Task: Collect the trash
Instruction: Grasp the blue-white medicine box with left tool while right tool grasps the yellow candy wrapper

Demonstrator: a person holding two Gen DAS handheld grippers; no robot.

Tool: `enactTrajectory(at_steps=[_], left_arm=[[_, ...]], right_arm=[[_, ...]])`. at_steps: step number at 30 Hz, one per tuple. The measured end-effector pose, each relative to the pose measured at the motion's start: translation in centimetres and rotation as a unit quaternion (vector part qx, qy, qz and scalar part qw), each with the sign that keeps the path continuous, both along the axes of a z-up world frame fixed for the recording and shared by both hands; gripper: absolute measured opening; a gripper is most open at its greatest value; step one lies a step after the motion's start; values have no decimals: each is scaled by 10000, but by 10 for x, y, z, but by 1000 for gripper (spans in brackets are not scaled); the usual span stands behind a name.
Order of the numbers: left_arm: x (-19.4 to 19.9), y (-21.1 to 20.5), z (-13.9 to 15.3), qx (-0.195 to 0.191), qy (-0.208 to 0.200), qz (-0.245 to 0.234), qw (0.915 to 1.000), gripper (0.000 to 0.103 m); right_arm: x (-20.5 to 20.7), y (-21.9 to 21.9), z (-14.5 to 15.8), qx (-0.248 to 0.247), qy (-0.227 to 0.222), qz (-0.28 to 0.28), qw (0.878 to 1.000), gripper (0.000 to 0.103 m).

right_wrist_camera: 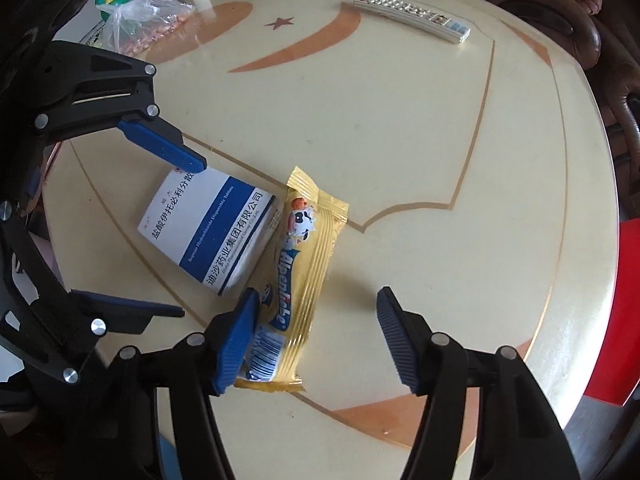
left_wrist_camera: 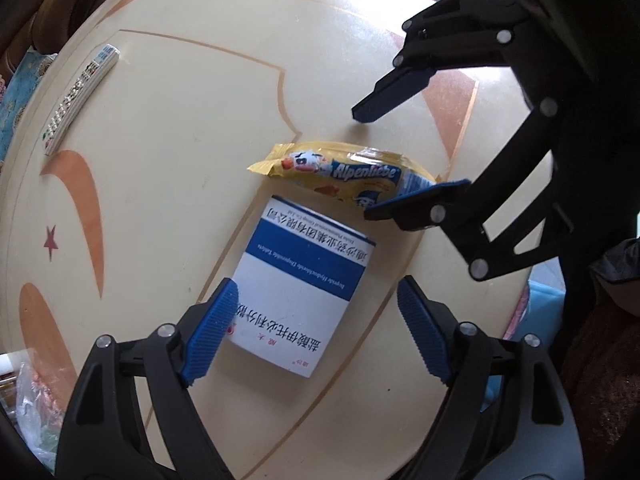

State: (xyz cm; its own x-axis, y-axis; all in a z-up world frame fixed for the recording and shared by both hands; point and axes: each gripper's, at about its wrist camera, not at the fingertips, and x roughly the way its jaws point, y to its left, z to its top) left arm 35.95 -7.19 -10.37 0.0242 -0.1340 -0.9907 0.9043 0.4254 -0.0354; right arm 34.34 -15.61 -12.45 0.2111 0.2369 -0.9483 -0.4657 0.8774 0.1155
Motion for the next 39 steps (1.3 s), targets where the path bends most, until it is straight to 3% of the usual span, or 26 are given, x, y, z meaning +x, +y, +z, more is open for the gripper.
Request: enactTrajectory(at_steps=[4,9,11,16,22,24,26,27,28,31,33,35,39], left_arm=[[-3,1,0,-80,8,-128,9999,90],[-9,-2,-2,-138,-190,-212,9995,91],[-17,-3,-3,-84,-408,-294,9987,89],[-30,-5,-1,-12,-750,-197,9970,69],[-30,-1,8,-47,-679,181,9975,41],[-37,-2,8,5,-756,172,9970,37],[-49,-5,5,137,-852,25,9963,45],[-55,-8,1,254,-778,-143,9965,69],[-54,-6,-2,345,-757,-229,9963,80],[-60,-11,-11,610,-1056,-439,9916,83],[-53,-9,0,418,-713,-284,9962,82],[-49,-6,15,96,-682,-276,9972,82],[-36,-5,7,373,-660,-419,9962,82]], right_arm=[[-4,-1,-2,2,-126,-50,9999,59],[-25,-4,-2,-64,-405,-102,9991,52],[-22,-7,1,-174,-521,-150,9984,43],[-22,-16,3,-149,-530,-357,9978,27],[-19,-28,11,-57,-496,-673,9965,18],[-21,-34,15,-81,-533,-758,9957,17],[-19,-35,15,-112,-521,-777,9956,17],[-19,-36,16,-113,-523,-796,9954,17],[-21,-38,17,-104,-520,-821,9952,17],[-24,-41,20,-31,-531,-839,9951,17],[-27,-43,22,19,-558,-867,9947,17],[-29,-46,21,120,-501,-876,9948,17],[-26,-50,20,254,-433,-910,9946,17]])
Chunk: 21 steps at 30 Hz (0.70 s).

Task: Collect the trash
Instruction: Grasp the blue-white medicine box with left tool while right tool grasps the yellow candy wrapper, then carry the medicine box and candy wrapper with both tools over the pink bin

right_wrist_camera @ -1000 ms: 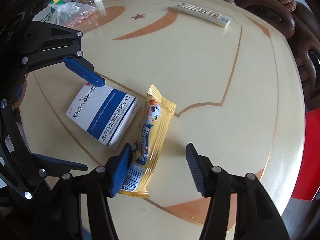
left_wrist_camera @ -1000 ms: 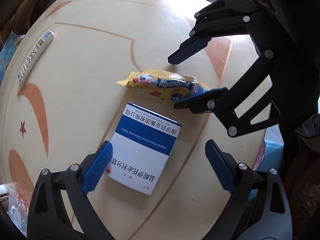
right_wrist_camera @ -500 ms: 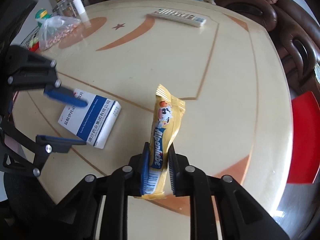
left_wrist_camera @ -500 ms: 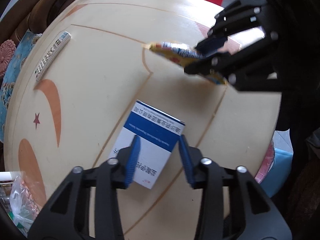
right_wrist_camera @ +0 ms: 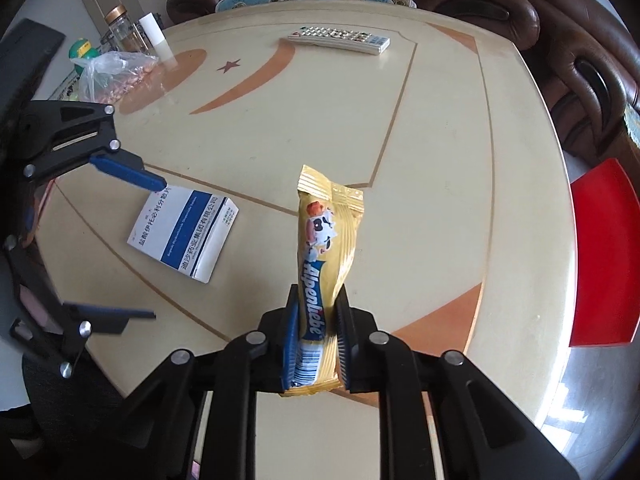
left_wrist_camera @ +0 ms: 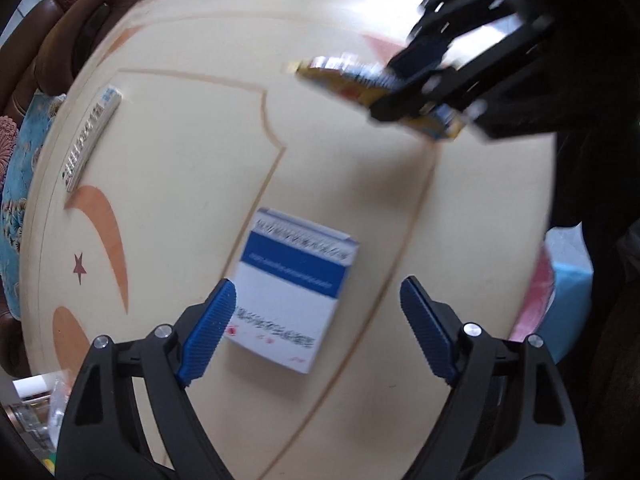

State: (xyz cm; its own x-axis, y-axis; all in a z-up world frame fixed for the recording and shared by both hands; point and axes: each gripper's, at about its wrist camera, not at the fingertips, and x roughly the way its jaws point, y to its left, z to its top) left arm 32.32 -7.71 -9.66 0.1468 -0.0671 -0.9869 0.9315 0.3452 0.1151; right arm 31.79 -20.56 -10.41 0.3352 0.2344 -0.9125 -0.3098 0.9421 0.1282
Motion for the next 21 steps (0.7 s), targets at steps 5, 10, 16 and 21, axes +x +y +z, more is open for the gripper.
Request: enactTrajectory(at_steps=[5,10,16,21], left_arm=[[18,-2,-23,246,-164,41,9996,87],[30,7,-23,-158,488,246,9984,67],[44,2,-18,-341,395,695,9962,41],[44,-4,-15,-281,335,791,9959,21]], right_arm=[[3,-3,0,64,-37,-4,10000,17],[7,-5,-6,74,10,1,10000,17],[7,-6,-6,171,16,-46,9998,17],[4,-5,-5,163,42,-28,9999,17]])
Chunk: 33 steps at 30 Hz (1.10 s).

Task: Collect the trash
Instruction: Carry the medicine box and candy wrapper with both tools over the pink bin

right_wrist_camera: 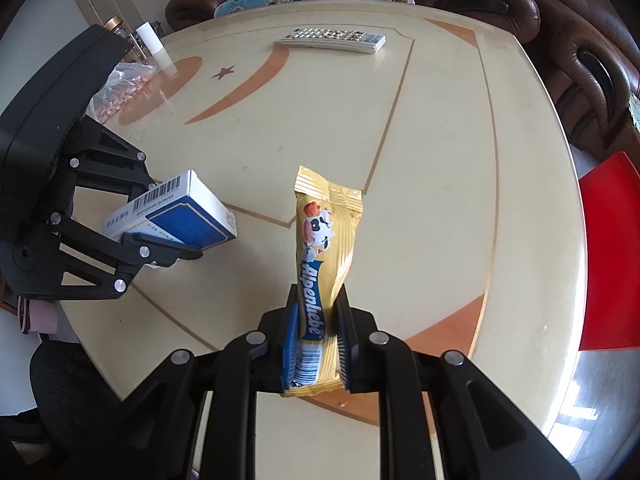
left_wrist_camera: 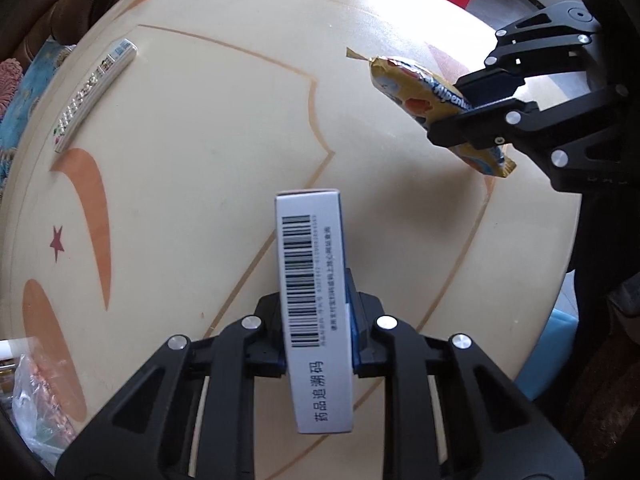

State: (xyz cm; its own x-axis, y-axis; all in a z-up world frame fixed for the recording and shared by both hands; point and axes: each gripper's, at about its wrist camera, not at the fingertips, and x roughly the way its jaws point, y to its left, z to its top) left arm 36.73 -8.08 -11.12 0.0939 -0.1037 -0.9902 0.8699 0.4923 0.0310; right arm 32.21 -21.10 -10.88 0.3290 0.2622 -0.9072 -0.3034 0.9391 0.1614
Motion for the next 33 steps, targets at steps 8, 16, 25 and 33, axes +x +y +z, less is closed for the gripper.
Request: enactTrajectory(at_steps=[8,16,25,33], left_arm=[[-20,0,4,88,-171,-70,9998,21],[-54,8,57,-237,-677,74,9974,21],[-113,12,105,-528,-1102,12,9925,21],[-173,16,129,-564,-1376,-174,9887,22]], right_arm=[[-14,-1,24,-61,-172,-63,9998,17],[-50,8,72,-153,-567,-57,9983,17],[-111,16,116,-219,-918,-40,9955,17],[-174,24,140,-301,-1141,38,9930,17]])
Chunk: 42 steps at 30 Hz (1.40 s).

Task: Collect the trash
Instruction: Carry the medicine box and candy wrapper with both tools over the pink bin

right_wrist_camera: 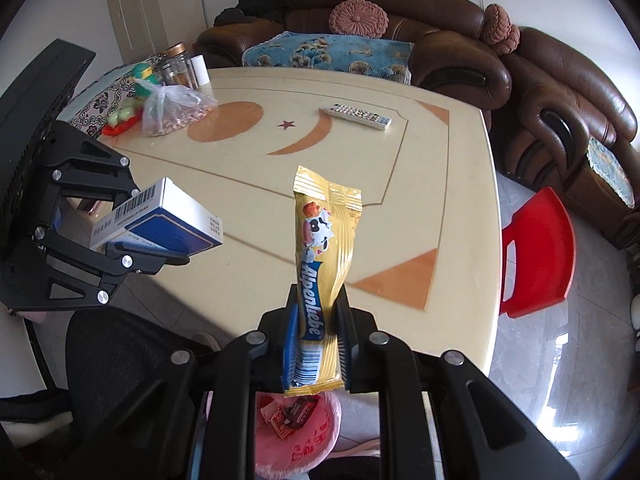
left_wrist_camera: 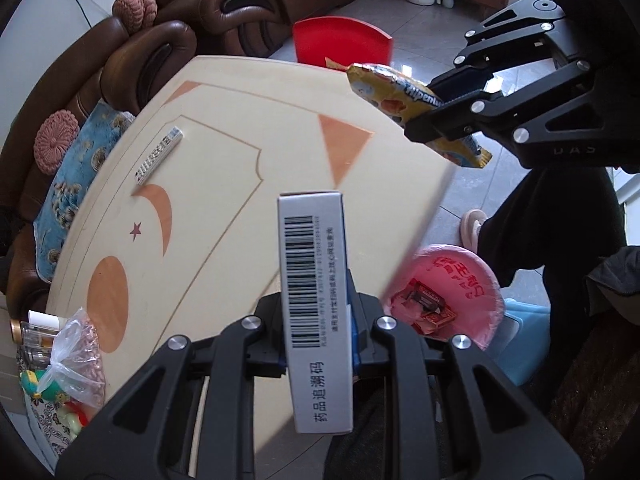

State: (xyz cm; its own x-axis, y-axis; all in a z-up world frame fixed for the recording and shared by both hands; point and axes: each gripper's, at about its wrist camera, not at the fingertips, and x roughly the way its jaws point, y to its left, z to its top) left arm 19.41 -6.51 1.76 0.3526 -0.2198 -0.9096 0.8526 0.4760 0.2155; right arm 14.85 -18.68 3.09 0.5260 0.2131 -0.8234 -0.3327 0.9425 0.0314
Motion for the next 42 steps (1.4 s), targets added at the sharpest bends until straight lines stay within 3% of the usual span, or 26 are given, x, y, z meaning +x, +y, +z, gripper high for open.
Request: enactTrajectory(at_steps=[11,22,30,42], left_arm=[[-70,-2,1,31,-86,-286,9995,22],[-105,-1,-28,30,110,-480,9988,22],[-117,-7,-70,87,498,-606,9969,22],[-119,-9,-143,36,1356,-571,9891,22]], right_arm=[[-73,7,-3,-123,15,94,9999,17],[-107,12,-19,-9,150,80,9999,17],[-116,13,-53,128,513,78,9986,17],[-108,3,-133,280,1344,-36,9905,17]])
